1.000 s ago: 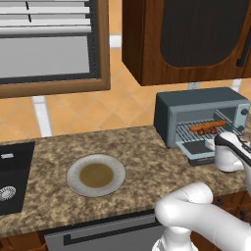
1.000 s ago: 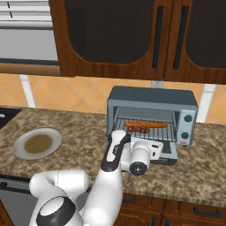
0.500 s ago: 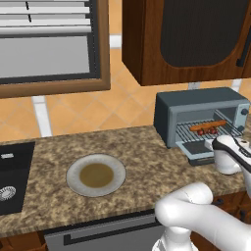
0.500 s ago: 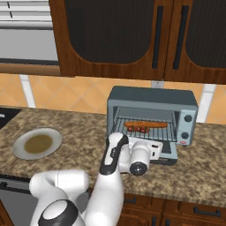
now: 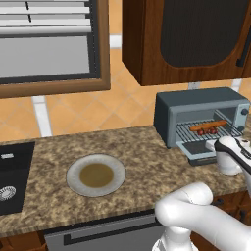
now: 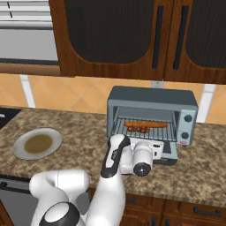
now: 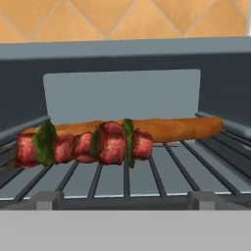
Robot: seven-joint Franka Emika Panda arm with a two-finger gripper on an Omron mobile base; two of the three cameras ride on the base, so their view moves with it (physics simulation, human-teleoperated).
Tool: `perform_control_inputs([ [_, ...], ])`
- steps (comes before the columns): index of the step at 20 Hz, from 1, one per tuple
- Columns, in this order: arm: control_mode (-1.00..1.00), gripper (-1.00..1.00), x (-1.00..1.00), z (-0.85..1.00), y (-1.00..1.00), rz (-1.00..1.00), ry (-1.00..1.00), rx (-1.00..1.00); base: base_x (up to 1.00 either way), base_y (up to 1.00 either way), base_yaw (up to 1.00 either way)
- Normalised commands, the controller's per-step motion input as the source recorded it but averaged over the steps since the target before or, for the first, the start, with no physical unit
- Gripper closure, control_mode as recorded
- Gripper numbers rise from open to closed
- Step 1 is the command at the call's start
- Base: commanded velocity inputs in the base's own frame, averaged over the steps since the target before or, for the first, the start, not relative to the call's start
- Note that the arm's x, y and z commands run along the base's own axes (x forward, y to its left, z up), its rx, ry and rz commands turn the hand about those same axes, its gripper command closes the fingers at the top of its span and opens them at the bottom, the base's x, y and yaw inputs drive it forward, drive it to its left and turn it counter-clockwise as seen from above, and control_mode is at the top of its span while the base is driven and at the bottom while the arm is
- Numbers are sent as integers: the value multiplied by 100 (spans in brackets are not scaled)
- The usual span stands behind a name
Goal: Pick up the kebab skewer and baguette bread, and place them inside the toaster oven. Close the toaster oven door and start by setting the timer.
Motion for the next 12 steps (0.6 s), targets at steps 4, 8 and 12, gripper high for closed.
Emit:
perform_control_inputs([
  [4,-100,-100,0,-6,0,2,0,-2,0,0,0],
  [8,-100,-100,5,-8,0,0,0,0,0,0,0],
  [12,-100,-100,17,0,0,0,0,0,0,0,0],
])
